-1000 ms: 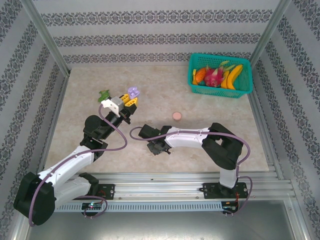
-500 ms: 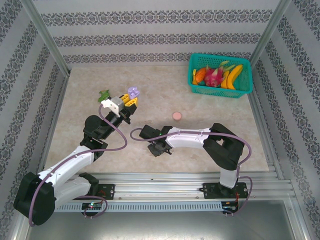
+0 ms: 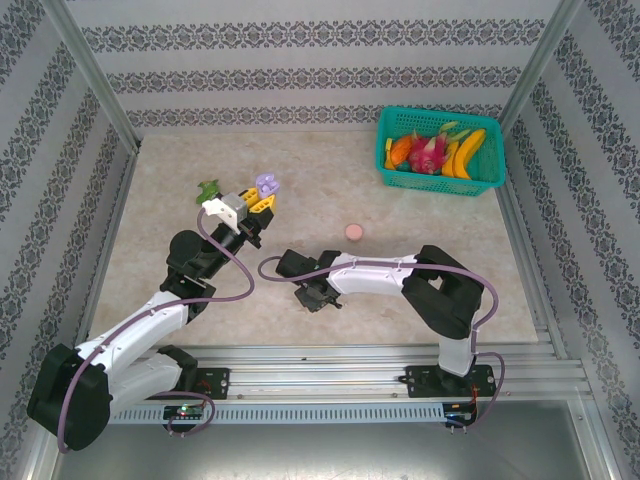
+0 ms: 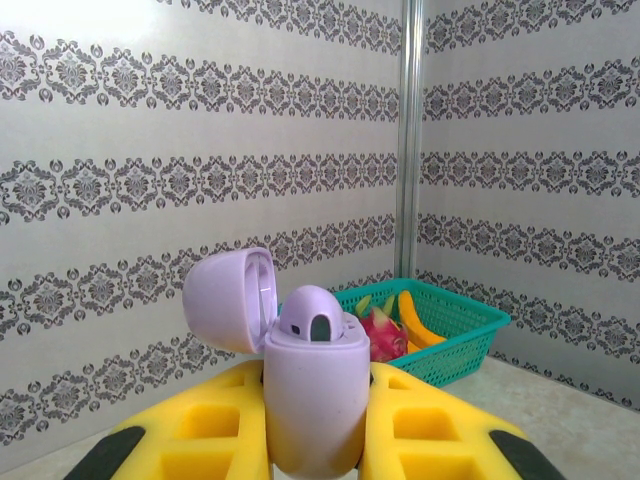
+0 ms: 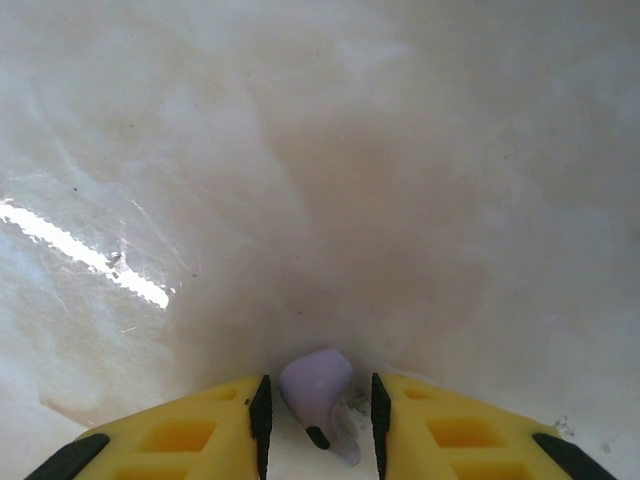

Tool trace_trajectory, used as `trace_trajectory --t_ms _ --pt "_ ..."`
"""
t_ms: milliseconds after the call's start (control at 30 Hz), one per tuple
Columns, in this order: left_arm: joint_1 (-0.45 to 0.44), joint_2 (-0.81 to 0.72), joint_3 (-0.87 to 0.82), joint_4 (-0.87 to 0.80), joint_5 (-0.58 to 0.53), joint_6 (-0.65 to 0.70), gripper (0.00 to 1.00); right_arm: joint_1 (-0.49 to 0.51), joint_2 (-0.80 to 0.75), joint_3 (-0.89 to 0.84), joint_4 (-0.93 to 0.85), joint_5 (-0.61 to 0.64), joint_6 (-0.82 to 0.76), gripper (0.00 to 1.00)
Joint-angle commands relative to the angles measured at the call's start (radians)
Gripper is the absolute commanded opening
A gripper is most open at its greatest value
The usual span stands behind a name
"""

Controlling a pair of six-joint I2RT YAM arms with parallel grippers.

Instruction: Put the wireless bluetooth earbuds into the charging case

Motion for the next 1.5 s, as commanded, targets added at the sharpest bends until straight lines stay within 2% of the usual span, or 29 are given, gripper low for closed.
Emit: trace_trajectory --t_ms 0,800,1233,1467 --pt "0.013 -0.001 0.015 0.019 -0.003 -0.011 0.0 -0.011 0.033 0.018 -0.01 0.05 -0.017 0.33" --pt "0.014 0.007 0.02 0.016 0.002 -0.015 0.0 -0.062 0.052 0.041 0.009 0.011 -0.052 0.32" --pt "0.014 0.017 0.02 0.023 0.003 -0.021 0.0 -0.089 0.108 0.132 -0.107 -0.047 -0.112 0.32" --pt "0.014 0.015 0.017 0.024 0.002 -0.022 0.0 -0.091 0.125 0.163 -0.145 -0.04 -0.071 0.31"
